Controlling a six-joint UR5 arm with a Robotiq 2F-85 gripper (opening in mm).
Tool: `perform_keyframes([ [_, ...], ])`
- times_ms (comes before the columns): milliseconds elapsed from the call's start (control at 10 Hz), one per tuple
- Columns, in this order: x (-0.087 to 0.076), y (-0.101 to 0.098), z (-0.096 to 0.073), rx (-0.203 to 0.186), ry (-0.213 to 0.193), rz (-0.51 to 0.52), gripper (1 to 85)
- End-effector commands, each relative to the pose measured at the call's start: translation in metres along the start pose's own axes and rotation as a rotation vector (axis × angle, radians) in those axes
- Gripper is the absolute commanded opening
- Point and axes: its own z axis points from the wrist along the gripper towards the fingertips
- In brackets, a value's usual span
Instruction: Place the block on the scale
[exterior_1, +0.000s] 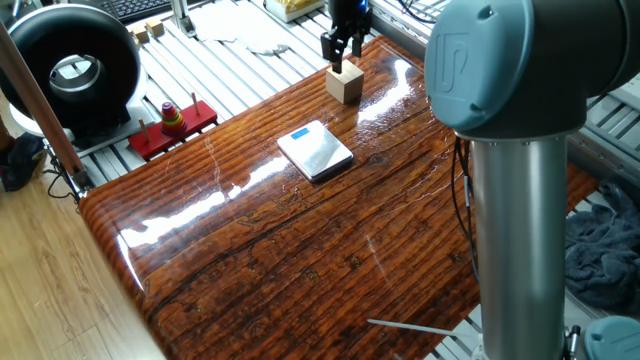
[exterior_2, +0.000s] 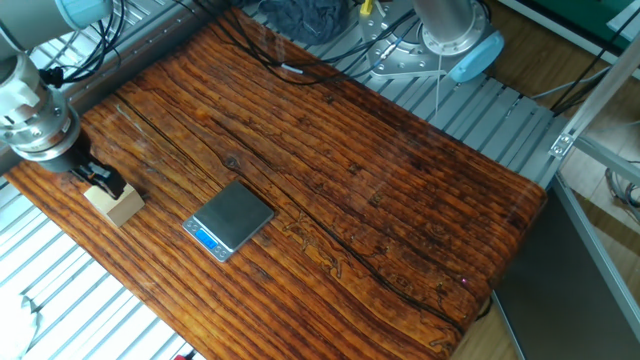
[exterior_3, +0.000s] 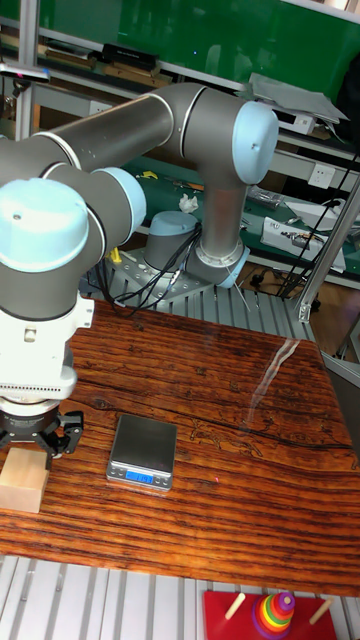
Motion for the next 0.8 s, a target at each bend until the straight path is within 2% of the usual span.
perform_keyframes([
  [0, -0.007, 0.014, -0.001, -0.064, -0.028, 0.025, 67.3],
  [400, -0.018, 0.008, 0.007, -0.059, -0.053, 0.091, 67.3],
  [500, -0.017, 0.006, 0.007, -0.052, -0.048, 0.099, 67.3],
  [700, -0.015, 0.008, 0.007, -0.062, -0.041, 0.104, 67.0],
])
